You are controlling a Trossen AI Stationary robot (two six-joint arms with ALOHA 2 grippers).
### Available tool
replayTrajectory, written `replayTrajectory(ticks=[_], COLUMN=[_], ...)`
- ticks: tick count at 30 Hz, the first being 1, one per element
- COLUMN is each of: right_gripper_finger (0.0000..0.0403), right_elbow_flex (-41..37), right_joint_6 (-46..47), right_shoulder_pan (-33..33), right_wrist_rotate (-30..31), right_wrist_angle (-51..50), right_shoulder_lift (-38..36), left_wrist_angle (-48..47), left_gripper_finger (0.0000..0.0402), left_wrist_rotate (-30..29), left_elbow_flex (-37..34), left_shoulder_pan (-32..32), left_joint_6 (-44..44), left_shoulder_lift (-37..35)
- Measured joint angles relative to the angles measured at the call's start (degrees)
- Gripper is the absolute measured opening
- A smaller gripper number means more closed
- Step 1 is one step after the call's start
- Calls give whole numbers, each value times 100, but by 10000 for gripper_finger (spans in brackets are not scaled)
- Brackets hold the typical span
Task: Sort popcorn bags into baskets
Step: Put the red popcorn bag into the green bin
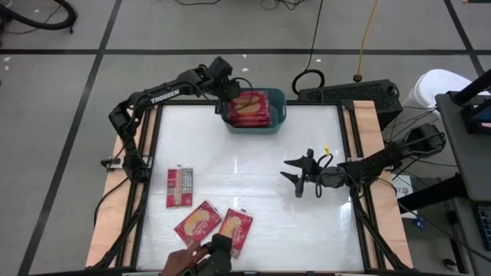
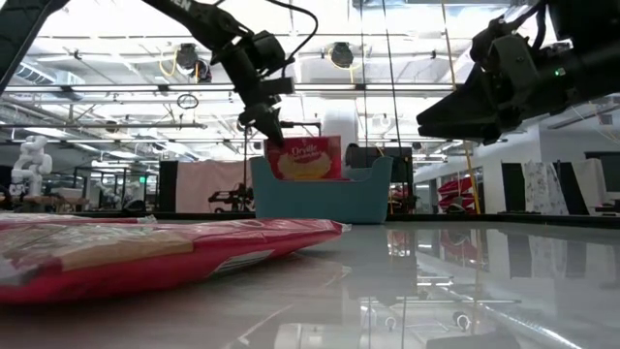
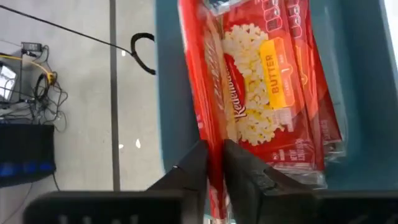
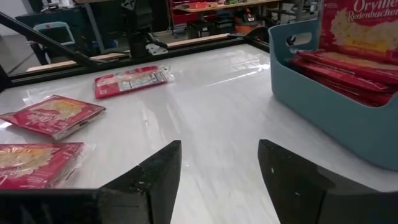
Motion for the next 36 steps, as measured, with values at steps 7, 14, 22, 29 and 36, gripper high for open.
replayTrajectory(ticks=[7,14,22,29,36], right_gripper_finger=[205,205,205,205,205], right_elbow_flex=[0,0,1,2,2], right_joint_6=[2,1,2,2,2], right_shoulder_pan=[-2,-2,-2,-2,-2], right_wrist_rotate=[4,4,6,4,4], right_wrist_angle=[-61,-54,-52,-52,-52], right_shoulder_lift=[0,0,0,0,0], left_wrist_angle=[378,641,491,-34,761], left_gripper_finger=[125,141,113,124,210], left_wrist_rotate=[-149,-307,-69,608,-342], left_elbow_flex=[2,2,2,-88,-758], left_shoulder_pan=[53,117,275,41,-809], left_joint_6=[-123,-154,-590,-1312,-1317], left_shoulder_lift=[-10,-10,-10,-12,-10])
